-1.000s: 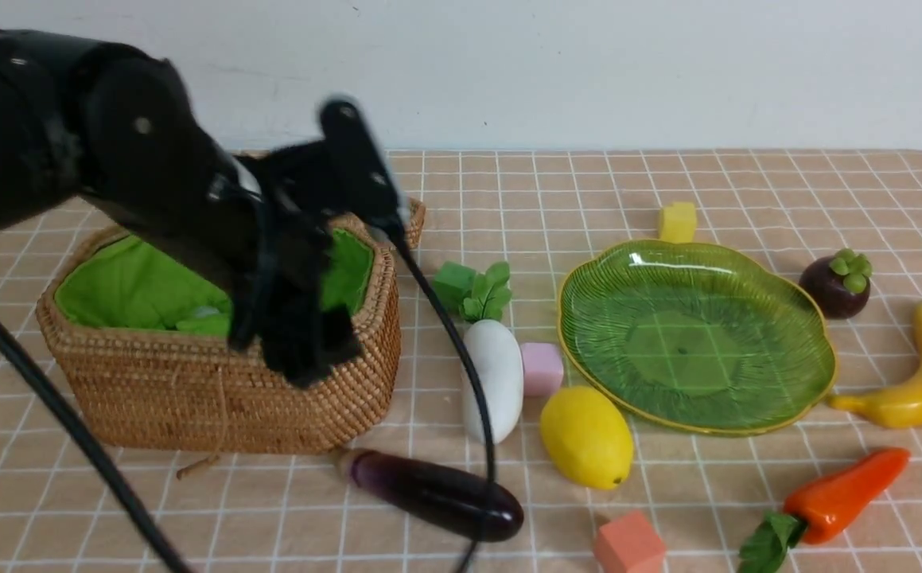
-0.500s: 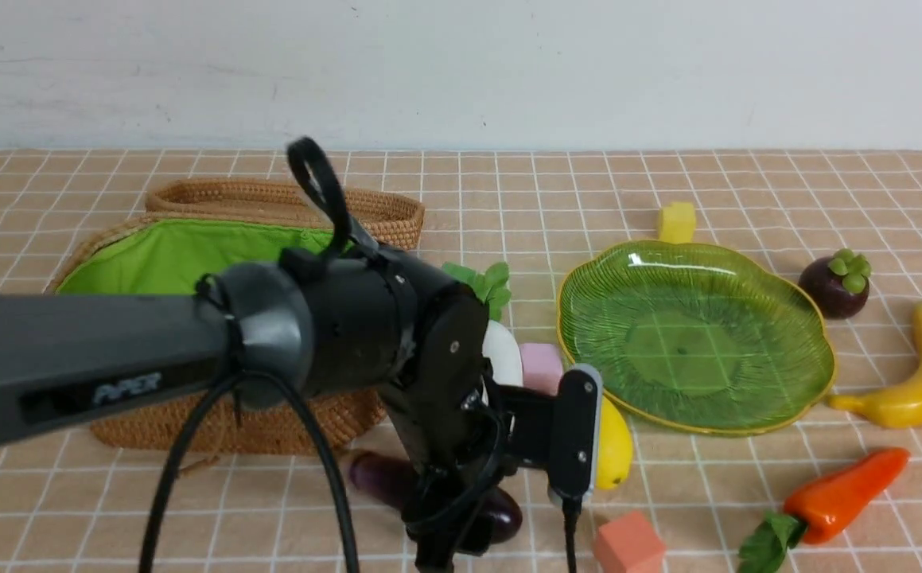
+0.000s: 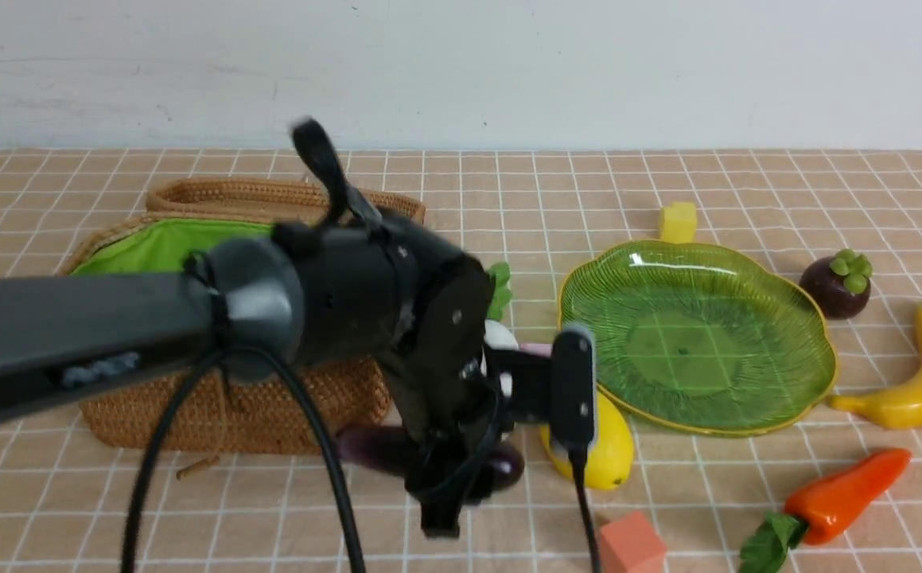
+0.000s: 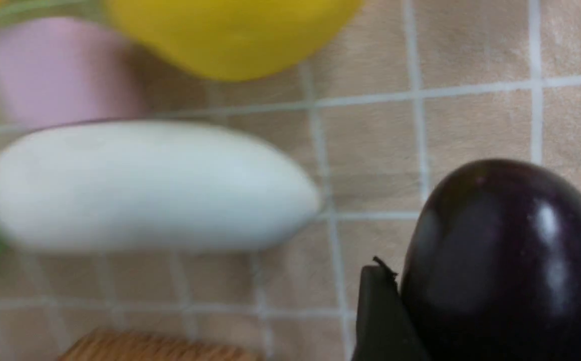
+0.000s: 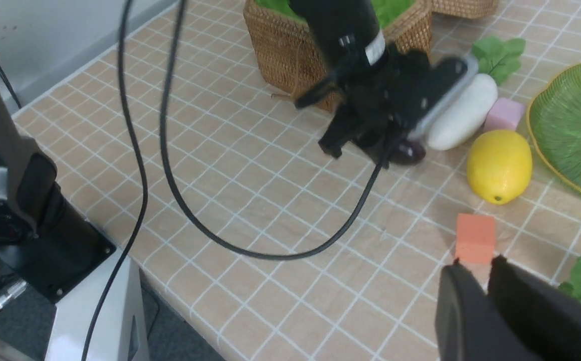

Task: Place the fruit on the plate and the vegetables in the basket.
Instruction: Use the left arm to grab an eggplant and put it into the left basket, then take a daikon with your left arm and place it on the basket on the left.

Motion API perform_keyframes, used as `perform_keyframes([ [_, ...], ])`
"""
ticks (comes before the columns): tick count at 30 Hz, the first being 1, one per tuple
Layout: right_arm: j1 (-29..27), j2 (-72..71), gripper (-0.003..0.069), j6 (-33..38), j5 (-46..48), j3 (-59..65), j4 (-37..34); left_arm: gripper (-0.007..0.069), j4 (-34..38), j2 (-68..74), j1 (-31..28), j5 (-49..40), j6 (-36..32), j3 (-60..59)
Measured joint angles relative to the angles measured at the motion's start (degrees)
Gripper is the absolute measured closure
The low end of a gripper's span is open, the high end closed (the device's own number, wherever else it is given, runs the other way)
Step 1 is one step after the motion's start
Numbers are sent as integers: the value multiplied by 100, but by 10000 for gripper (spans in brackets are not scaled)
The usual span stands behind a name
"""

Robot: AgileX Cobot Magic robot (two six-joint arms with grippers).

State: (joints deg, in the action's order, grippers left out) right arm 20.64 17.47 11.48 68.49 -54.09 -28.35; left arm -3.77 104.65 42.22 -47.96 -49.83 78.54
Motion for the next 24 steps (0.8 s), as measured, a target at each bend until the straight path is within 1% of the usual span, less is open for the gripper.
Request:
perform_keyframes([
  [1, 0, 3, 555, 0, -156, 0, 18, 233, -305, -298, -49, -197, 469, 317],
  [2, 0, 3, 554, 0, -238, 0, 24, 233, -518, -450, -108, -323, 647, 497],
  [3, 0, 3, 554, 0, -261, 0, 24, 233, -563, -474, -123, -348, 647, 533],
  [4, 0, 7, 552, 0, -464, 0, 37, 233, -944, -639, -328, -543, 832, 832],
  [7, 0, 39, 552, 5, -701, 0, 49, 233, -1206, -693, -682, -652, 885, 1041],
  [10, 0, 66, 550, 5, -1208, 0, 56, 233, -1337, -608, -1370, -528, 884, 1082],
  [14, 0, 66, 550, 5, -1697, 0, 82, 231, -1362, -382, -2028, -181, 884, 1082],
  [16, 0, 66, 550, 5, -1784, 0, 78, 201, -1362, -292, -2200, -49, 910, 1082],
  [17, 0, 66, 550, 5, -1800, 0, 78, 162, -1362, -247, -2279, 6, 941, 1082],
  [19, 0, 66, 550, 5, -1808, 0, 73, 50, -1362, -196, -2356, 51, 1120, 1082],
  [21, 0, 66, 550, 5, -1808, 0, 73, -21, -1248, -210, -2370, 64, 1488, 1082],
  [22, 0, 66, 550, 5, -1808, 0, 73, -24, -1221, -216, -2370, 64, 1578, 1082],
  [23, 0, 66, 550, 5, -1808, 0, 80, -34, -969, -254, -2352, 76, 1940, 1082],
  [24, 0, 66, 550, 5, -1808, 0, 86, -29, -731, -296, -2326, 89, 2256, 1082],
])
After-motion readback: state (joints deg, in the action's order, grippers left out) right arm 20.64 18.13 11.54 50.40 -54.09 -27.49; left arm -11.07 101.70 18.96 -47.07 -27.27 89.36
